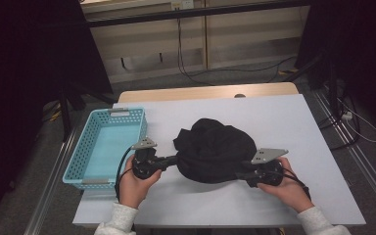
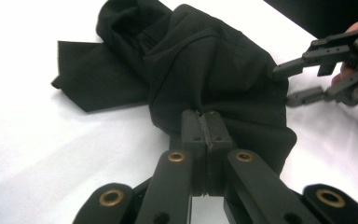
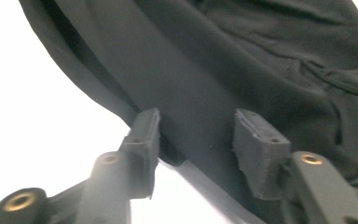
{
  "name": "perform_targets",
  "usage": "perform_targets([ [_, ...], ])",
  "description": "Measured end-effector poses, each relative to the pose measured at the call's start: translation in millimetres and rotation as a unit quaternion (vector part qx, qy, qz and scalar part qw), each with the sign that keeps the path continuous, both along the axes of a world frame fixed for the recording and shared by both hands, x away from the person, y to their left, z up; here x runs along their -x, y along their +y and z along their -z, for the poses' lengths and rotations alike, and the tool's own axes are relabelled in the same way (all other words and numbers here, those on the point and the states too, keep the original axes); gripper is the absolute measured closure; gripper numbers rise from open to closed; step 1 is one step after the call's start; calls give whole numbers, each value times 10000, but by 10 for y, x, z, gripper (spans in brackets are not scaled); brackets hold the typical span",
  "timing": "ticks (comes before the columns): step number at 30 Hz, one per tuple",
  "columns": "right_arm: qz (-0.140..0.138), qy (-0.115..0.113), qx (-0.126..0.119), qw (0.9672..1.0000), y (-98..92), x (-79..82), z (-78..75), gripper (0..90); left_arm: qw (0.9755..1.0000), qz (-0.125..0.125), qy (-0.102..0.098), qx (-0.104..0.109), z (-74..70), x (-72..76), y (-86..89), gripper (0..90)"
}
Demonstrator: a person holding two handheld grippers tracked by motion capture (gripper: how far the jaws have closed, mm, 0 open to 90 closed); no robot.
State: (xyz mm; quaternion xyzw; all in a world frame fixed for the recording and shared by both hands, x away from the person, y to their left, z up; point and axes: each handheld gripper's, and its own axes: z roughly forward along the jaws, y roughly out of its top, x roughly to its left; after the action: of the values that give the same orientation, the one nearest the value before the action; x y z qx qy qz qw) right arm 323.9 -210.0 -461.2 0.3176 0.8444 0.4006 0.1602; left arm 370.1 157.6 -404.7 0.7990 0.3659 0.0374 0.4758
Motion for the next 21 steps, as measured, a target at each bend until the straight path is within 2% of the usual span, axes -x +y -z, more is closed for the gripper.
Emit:
perform_targets([
  [3, 78, 15, 163, 9998, 59, -30, 39, 438, 10000, -83, -28, 36, -18, -9, 41, 900],
  [4, 152, 33, 256, 9996, 81, -55, 63, 466, 9999, -95, -17, 32, -13, -18, 49, 900],
  [5, 231, 60, 219, 9995, 82, -68, 60, 524, 9999, -95, -17, 32, -13, -18, 49, 900],
  [6, 231, 60, 219, 9995, 82, -68, 60, 524, 10000, -95, 7, 31, -5, -25, 47, 900],
  [7, 429, 37, 250, 9988, 77, -101, 42, 585, 9999, -110, 9, 17, 10, -36, 42, 900],
  [8, 466, 57, 243, 9986, 69, -117, 34, 692, 9999, -107, 27, 5, 13, -41, 41, 900],
  [9, 466, 57, 243, 9986, 69, -117, 34, 692, 9999, -107, 27, 5, 13, -41, 41, 900],
  [10, 456, 79, 208, 9987, 57, -131, 21, 776, 9999, -115, 17, -9, 11, -47, 43, 900],
  [11, 475, 39, 228, 9986, 42, -144, 3, 806, 9999, -130, 8, -2, 5, -53, 45, 900],
  [13, 565, -11, -166, 9983, -45, -158, -121, 831, 9998, -193, -25, -48, -18, -71, 54, 900],
  [14, 593, -68, -264, 9979, -87, -159, -179, 852, 9997, -228, -41, -46, -34, -101, 58, 900],
  [19, 773, -254, -498, 9954, -239, -189, -331, 874, 9996, -282, 1, -90, -4, -172, 44, 900],
  [21, 777, -200, -530, 9954, -266, -210, -345, 879, 9995, -277, 23, -145, 13, -198, 26, 900],
])
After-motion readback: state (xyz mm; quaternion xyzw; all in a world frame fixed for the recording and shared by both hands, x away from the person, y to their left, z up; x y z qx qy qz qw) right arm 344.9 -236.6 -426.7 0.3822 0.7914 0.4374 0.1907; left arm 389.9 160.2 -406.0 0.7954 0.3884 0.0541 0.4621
